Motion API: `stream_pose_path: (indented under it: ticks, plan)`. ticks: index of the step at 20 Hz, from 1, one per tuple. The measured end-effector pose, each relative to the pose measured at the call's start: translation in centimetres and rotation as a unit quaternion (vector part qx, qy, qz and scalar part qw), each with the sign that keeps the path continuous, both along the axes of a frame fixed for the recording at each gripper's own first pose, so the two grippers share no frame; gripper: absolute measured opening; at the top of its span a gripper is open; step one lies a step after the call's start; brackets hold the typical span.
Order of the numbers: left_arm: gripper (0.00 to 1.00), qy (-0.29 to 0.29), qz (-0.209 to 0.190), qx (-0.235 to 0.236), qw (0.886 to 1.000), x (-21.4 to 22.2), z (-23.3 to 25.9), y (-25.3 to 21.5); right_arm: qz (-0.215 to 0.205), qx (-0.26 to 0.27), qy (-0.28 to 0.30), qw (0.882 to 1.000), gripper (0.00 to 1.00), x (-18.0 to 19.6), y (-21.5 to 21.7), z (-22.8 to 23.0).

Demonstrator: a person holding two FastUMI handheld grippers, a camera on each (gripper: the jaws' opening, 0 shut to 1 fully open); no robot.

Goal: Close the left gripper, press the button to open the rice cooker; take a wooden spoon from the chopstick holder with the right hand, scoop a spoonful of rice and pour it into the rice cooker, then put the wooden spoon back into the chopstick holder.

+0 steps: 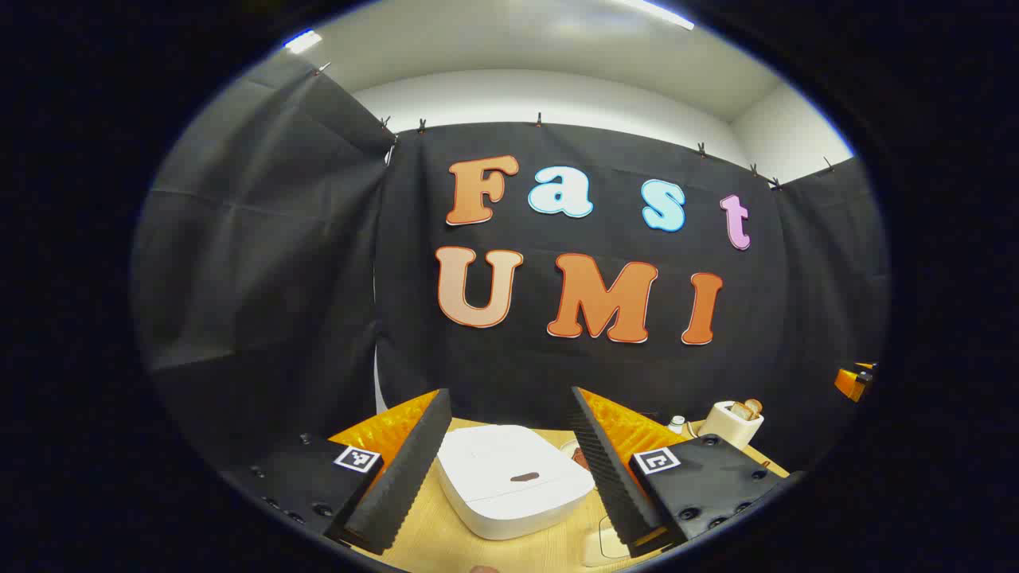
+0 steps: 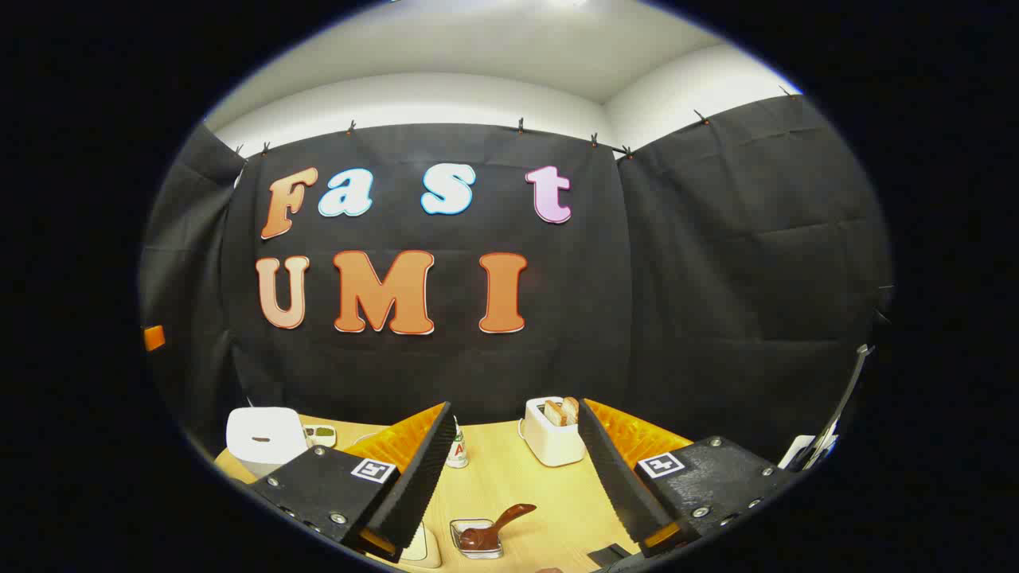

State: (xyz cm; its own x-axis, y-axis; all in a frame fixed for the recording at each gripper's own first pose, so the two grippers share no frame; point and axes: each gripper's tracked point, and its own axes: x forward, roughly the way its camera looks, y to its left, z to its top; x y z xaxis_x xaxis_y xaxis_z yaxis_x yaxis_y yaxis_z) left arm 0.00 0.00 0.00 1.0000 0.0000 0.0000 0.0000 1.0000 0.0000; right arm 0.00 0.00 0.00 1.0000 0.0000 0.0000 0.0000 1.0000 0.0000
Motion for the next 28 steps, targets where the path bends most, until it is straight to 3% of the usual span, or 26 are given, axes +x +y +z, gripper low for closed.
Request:
stream_pose_path:
  ticks: [1, 5, 13, 14, 15, 18, 19, 20, 25, 26, 28]
  plan:
    - [1.0, 0.0, 0.003, 0.004, 1.0, 0.1, -0.1, 0.6, 0.003, -0.001, 0.002, 1.0, 0.95, -0.3, 0.2, 0.1]
    - [1.0, -0.003, -0.004, 0.017, 1.0, -0.1, 0.4, 0.1, 0.001, -0.003, 0.008, 1.0, 0.95, -0.9, -0.5, 0.2]
    - [1.0, -0.01, -0.013, 0.037, 0.999, -0.2, 0.9, -2.1, 0.002, 0.006, 0.015, 1.0, 0.95, -0.1, -1.1, 0.3]
    - [1.0, -0.014, -0.013, 0.04, 0.999, -0.1, 1.3, -2.1, 0.005, 0.007, 0.015, 1.0, 1.0, 0.0, -1.0, 0.4]
    - [1.0, -0.018, -0.013, 0.041, 0.999, -0.1, 1.7, -2.2, 0.007, 0.007, 0.016, 1.0, 0.95, 0.1, -1.0, 0.5]
    - [1.0, -0.017, -0.013, 0.033, 0.999, 0.2, 1.7, -2.6, 0.008, 0.003, 0.018, 1.0, 0.95, 0.5, -0.9, 0.5]
    - [1.0, -0.014, -0.014, 0.029, 0.999, 0.4, 1.6, -2.6, 0.009, 0.003, 0.019, 1.0, 1.0, 0.6, -0.9, 0.5]
    - [1.0, -0.012, -0.012, 0.027, 0.999, 0.4, 1.5, -2.6, 0.011, 0.003, 0.02, 1.0, 0.95, 0.7, -0.8, 0.6]
    - [1.0, -0.007, -0.013, 0.025, 1.0, 1.0, 1.3, -2.7, 0.012, 0.003, 0.021, 1.0, 0.95, 0.9, -1.0, 0.7]
    - [1.0, -0.007, -0.013, 0.025, 1.0, 1.1, 1.3, -2.7, 0.011, 0.003, 0.021, 1.0, 1.0, 1.0, -1.0, 0.8]
    - [1.0, -0.006, -0.015, 0.026, 1.0, 1.2, 1.3, -2.8, 0.009, 0.004, 0.02, 1.0, 0.95, 1.1, -1.3, 0.8]
